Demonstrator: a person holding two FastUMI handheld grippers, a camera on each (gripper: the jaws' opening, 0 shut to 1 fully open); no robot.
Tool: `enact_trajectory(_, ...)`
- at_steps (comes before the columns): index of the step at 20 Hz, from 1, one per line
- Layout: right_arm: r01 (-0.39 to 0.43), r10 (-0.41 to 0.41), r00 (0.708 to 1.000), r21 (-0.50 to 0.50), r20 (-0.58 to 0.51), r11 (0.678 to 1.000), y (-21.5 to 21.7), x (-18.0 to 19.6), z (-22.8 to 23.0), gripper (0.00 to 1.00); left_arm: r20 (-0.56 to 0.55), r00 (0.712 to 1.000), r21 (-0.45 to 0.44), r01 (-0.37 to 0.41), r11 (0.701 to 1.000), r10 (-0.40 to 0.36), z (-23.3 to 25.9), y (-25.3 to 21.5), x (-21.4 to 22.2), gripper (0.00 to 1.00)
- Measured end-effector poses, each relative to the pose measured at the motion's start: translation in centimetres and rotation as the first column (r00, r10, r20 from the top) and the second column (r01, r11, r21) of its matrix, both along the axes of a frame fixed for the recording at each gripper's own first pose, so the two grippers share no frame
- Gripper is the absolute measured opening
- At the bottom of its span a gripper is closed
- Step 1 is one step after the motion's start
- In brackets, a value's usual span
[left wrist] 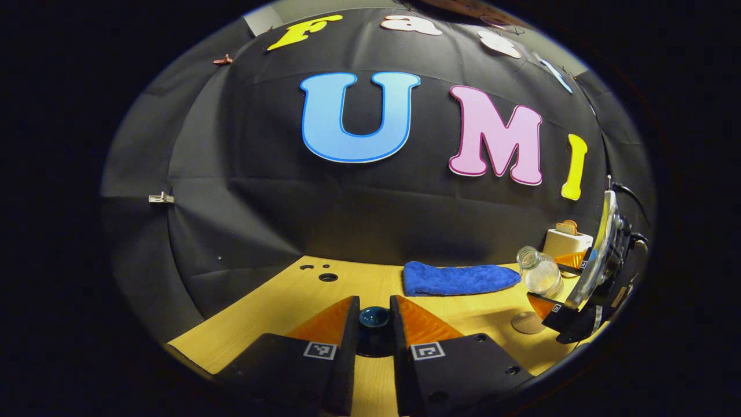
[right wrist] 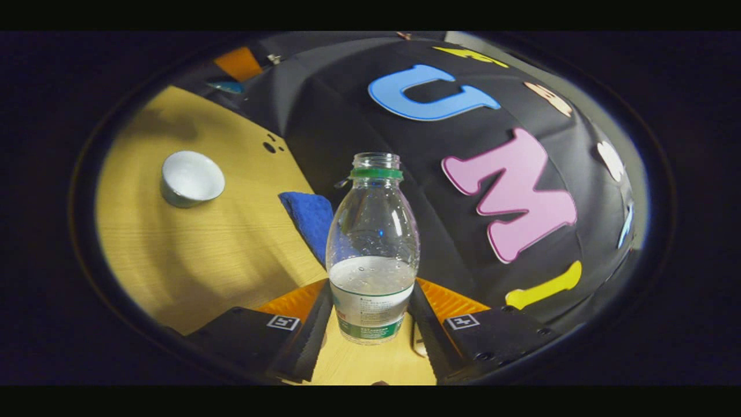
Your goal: Open the teacup lid with one hand, grasp the water bottle and pour water into the teacup with the other hand; after pouring, place the water bottle on the coaster and then close the teacup lid.
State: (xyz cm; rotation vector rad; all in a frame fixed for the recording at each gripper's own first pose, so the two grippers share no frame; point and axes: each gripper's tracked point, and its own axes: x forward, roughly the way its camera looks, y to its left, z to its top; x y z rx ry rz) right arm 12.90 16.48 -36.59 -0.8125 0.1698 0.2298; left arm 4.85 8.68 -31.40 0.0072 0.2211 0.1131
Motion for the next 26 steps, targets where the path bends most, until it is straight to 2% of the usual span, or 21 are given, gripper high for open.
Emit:
enact_trajectory(2, -0.036, 0.037, 0.999, -0.055, 0.013, 0.998, 0.8, -0.6, 0.5, 0.73, 0.001, 1.000, 0.002, -0.011, 1.000, 0.011, -0.1, 0.6, -0.2, 0.29)
enact_trajectory(3, -0.051, 0.053, 0.999, -0.079, 0.014, 0.996, 1.3, -0.3, 0.5, 0.76, 0.002, 1.000, 0.006, -0.015, 1.000, 0.015, -0.1, 1.0, -0.3, 0.29)
enact_trajectory(5, -0.075, 0.077, 0.997, -0.118, 0.014, 0.990, 2.3, -0.1, 0.4, 0.75, 0.000, 1.000, 0.008, -0.021, 1.000, 0.021, -0.2, 1.5, -0.5, 0.36)
enact_trajectory(7, -0.092, 0.097, 0.995, -0.175, 0.022, 0.980, 2.9, 0.1, 0.1, 0.76, -0.001, 1.000, 0.007, -0.022, 1.000, 0.022, -0.4, 1.8, -0.6, 0.32)
enact_trajectory(10, -0.120, 0.135, 0.990, -0.262, 0.040, 0.958, 3.5, 0.1, 0.4, 0.75, -0.003, 1.000, 0.008, -0.028, 1.000, 0.028, -0.7, 2.3, -0.8, 0.32)
enact_trajectory(12, -0.138, 0.155, 0.987, -0.293, 0.034, 0.946, 3.8, 0.2, 0.2, 0.75, -0.002, 0.999, -0.002, -0.034, 0.999, 0.034, -0.8, 2.5, -1.0, 0.29)
enact_trajectory(15, -0.155, 0.176, 0.984, -0.347, 0.028, 0.925, 4.4, 0.6, -0.3, 0.75, -0.008, 0.999, -0.005, -0.040, 0.999, 0.040, -1.0, 2.7, -1.3, 0.29)
enact_trajectory(17, -0.168, 0.194, 0.981, -0.392, 0.028, 0.905, 4.7, 0.8, -0.6, 0.75, -0.011, 0.999, -0.007, -0.044, 0.999, 0.044, -1.4, 2.8, -1.5, 0.32)
enact_trajectory(20, -0.189, 0.228, 0.973, -0.456, 0.032, 0.870, 5.1, 0.6, -0.9, 0.75, -0.012, 0.999, -0.016, -0.042, 0.999, 0.042, -1.6, 2.7, -1.6, 0.32)
enact_trajectory(26, -0.215, 0.272, 0.961, -0.515, 0.038, 0.830, 5.9, 0.5, -1.2, 0.75, -0.011, 0.999, -0.021, -0.045, 0.999, 0.045, -1.6, 2.4, -1.7, 0.32)
